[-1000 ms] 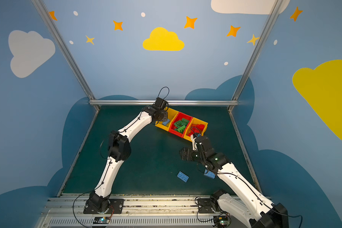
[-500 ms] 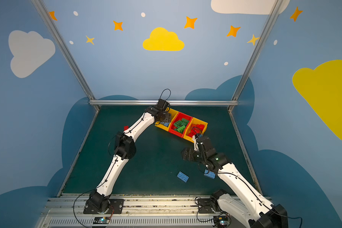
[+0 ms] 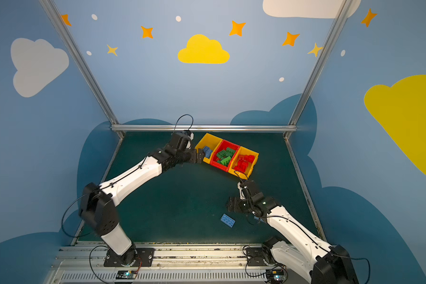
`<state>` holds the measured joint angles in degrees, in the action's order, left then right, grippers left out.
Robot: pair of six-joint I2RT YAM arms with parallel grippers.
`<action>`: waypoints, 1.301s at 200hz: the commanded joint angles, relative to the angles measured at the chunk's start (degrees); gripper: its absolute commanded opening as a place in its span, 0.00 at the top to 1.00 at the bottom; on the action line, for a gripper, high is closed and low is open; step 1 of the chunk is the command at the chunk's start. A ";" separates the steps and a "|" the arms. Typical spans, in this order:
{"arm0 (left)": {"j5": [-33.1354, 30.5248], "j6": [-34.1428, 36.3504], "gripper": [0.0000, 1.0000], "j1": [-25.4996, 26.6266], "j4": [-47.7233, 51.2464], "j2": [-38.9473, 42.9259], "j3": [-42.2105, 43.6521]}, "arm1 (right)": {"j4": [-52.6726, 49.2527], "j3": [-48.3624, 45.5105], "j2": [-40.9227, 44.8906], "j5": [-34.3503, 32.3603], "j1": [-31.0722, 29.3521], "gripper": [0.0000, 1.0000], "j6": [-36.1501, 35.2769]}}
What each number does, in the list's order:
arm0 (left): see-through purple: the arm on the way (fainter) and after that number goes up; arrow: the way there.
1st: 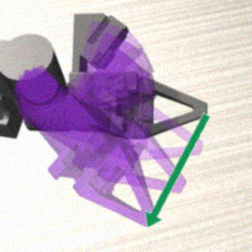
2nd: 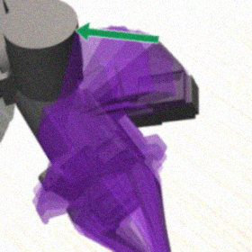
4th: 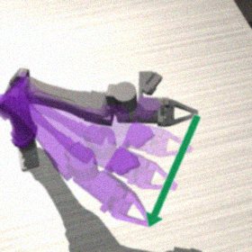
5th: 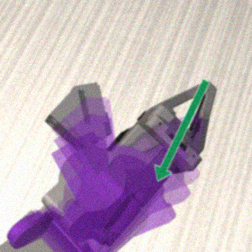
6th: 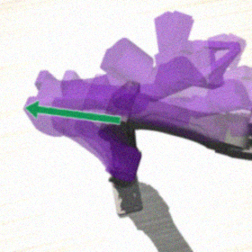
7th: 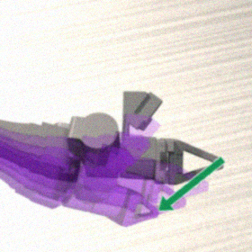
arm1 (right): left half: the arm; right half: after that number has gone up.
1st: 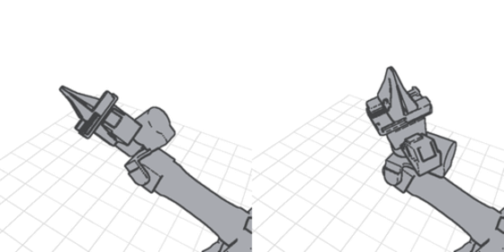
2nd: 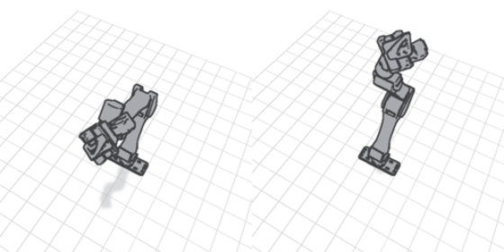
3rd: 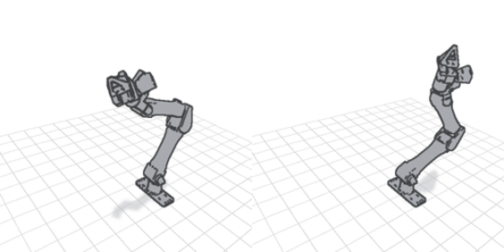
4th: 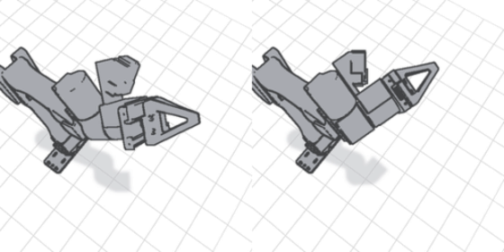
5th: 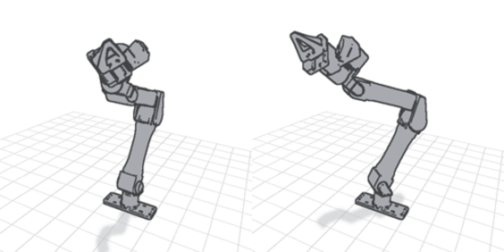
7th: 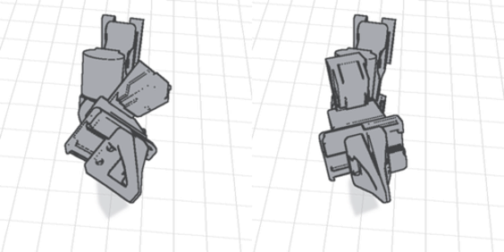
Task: Sort the legos into containers by color
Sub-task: 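Lower the right gripper onto the long blue brick while the left arm withdraws, then carry the blue brick with the right gripper and drop it into the yellow bin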
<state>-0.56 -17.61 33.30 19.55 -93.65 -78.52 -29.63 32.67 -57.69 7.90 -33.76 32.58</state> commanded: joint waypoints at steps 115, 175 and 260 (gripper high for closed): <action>-8.95 -11.78 0.00 3.26 -2.79 47.43 46.79 | 2.89 -1.89 -7.22 -1.81 -10.17 0.11 1.68; -10.52 -13.60 0.00 3.31 -1.39 52.23 49.42 | 2.56 -2.98 -8.39 -4.02 -16.12 0.12 5.23; -12.43 -14.88 0.00 3.26 4.02 59.16 51.67 | -0.69 5.47 -22.49 -9.60 -23.77 0.40 5.79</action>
<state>-11.20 -32.01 36.45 20.58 -36.77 -27.51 -27.53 35.31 -75.29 0.51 -55.79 37.69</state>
